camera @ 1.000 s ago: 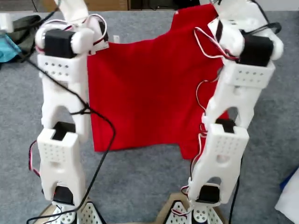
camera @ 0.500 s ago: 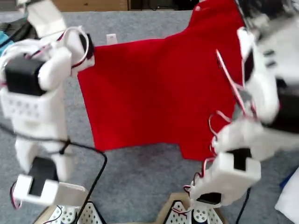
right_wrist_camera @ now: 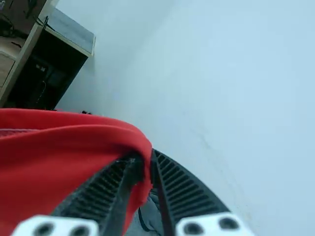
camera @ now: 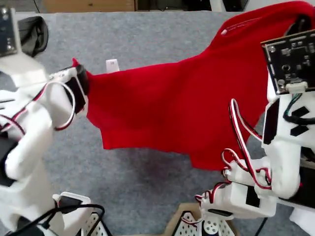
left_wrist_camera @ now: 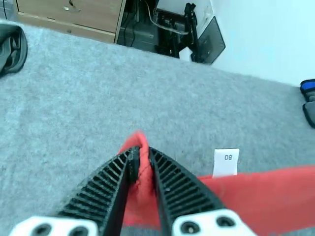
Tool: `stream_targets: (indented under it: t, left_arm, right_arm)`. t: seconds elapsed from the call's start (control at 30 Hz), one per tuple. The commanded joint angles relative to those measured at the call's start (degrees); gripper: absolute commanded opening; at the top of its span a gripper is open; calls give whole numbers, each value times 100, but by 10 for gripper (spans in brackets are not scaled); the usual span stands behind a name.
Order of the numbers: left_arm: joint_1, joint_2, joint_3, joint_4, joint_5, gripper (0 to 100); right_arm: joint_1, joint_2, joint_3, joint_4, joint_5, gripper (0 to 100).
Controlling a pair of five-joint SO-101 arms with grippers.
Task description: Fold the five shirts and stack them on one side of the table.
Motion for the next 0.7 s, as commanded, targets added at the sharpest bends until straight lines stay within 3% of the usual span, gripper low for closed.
stream_targets:
  t: [0.0,0.13,0.4,0.67]
  left_arm:
    - [35,-75,396,-62,-9,19]
    - [26,-75,1284,-844,-9,19]
    - [-536,418,3719,-3499,35,19]
    - [-624,2211,3877,-5257,44,19]
  right_arm:
    - [75,154,576,26,-35,41]
    - [66,567,1024,-255,-26,41]
    - [66,1886,1112,-686,-26,41]
    - [57,2862,1112,-1073,-70,41]
